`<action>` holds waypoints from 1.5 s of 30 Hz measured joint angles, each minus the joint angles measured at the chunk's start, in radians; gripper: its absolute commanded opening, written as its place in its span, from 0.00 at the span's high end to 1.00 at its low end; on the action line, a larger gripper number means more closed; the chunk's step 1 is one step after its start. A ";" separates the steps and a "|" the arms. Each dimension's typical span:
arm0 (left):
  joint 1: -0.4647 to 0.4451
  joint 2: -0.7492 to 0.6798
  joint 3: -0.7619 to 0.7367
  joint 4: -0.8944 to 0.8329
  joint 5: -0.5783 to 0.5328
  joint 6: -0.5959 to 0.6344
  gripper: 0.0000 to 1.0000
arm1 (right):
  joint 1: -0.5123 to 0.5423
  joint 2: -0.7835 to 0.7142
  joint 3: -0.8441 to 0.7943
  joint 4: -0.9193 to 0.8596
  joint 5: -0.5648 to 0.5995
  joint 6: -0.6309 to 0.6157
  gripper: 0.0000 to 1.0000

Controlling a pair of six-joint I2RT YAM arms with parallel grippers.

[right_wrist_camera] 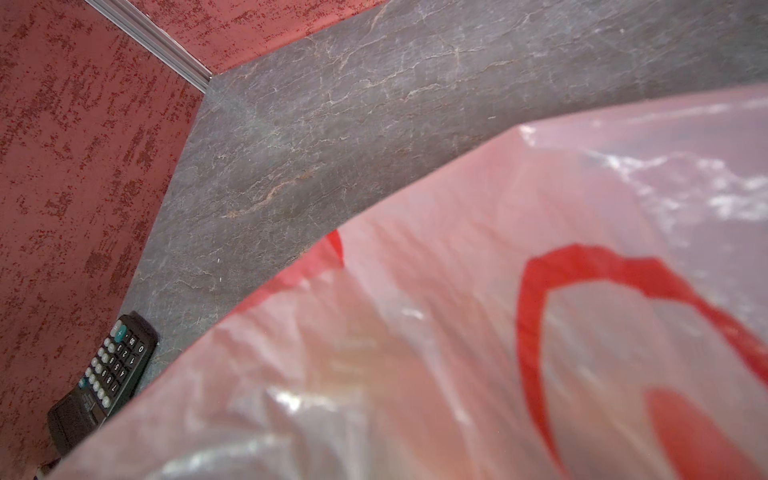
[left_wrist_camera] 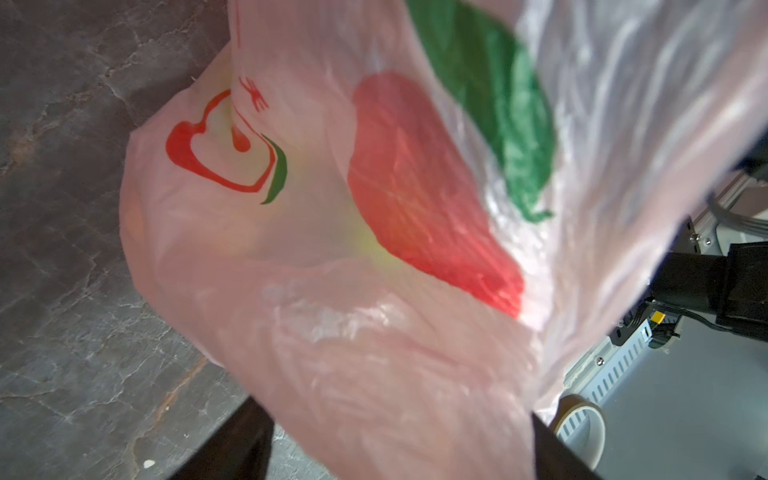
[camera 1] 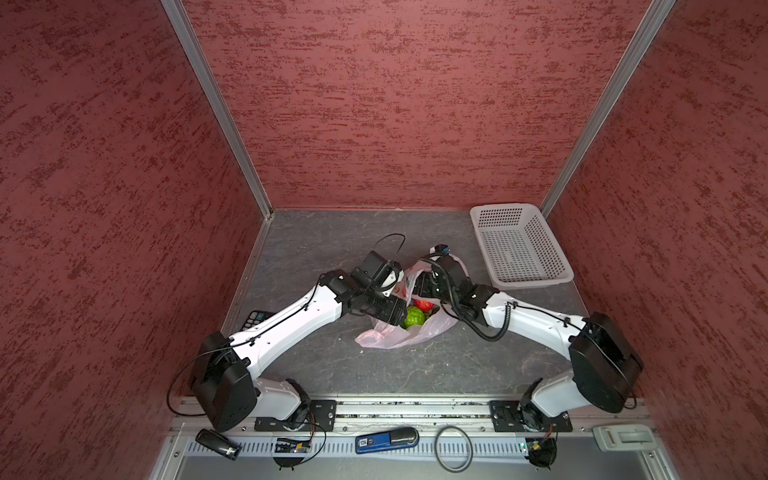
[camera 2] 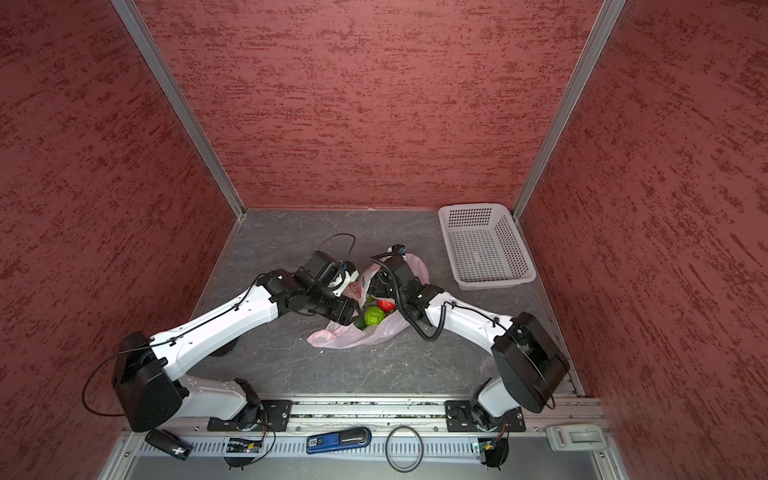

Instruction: Untie the knot of the plastic bag and take out the fruit

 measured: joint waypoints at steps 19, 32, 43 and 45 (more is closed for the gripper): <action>0.081 -0.053 -0.012 0.036 -0.074 -0.090 1.00 | 0.055 0.017 0.018 -0.158 0.040 0.051 0.13; 0.064 -0.143 -0.148 0.051 -0.102 -0.178 1.00 | -0.121 -0.178 -0.080 -0.582 0.182 0.109 0.10; 0.001 -0.137 -0.116 0.074 -0.093 -0.212 1.00 | 0.021 -0.215 0.032 -0.600 0.077 0.071 0.12; -0.002 -0.136 -0.113 0.079 -0.089 -0.226 1.00 | 0.055 -0.215 0.045 -0.577 0.054 0.069 0.13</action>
